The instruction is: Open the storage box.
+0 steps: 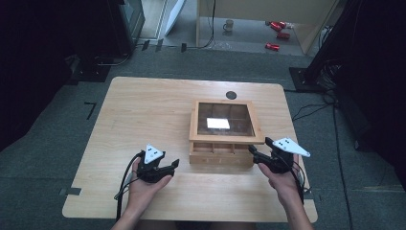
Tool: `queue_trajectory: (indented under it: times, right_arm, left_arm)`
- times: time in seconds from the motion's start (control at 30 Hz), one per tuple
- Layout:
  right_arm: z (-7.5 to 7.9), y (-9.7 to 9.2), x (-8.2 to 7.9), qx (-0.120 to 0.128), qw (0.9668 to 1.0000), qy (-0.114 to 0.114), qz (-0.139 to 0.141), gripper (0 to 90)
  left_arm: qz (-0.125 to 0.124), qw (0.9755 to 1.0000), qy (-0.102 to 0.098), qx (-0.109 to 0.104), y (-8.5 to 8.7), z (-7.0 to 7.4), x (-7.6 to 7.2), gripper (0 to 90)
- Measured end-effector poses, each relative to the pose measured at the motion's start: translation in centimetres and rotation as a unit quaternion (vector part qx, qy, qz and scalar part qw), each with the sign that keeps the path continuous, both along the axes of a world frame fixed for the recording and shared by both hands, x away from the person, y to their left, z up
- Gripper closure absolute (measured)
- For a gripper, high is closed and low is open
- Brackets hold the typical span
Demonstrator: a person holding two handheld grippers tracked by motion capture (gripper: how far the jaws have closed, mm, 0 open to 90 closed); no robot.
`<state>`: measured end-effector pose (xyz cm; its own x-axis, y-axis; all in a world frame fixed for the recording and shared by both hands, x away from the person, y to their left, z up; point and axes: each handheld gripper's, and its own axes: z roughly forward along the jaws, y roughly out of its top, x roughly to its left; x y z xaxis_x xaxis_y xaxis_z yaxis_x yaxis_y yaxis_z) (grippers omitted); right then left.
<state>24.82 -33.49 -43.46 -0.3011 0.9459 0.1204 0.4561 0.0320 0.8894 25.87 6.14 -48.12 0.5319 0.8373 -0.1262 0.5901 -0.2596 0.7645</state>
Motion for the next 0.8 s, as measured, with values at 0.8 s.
queue_trajectory:
  times: [0.8]
  right_arm:
    - [5.1, -0.2, 4.8, -0.004, 0.9985, -0.047, 0.027, 32.8]
  left_arm:
    - [0.016, 0.9971, -0.005, 0.075, 1.7, -3.7, -1.4, 27.7]
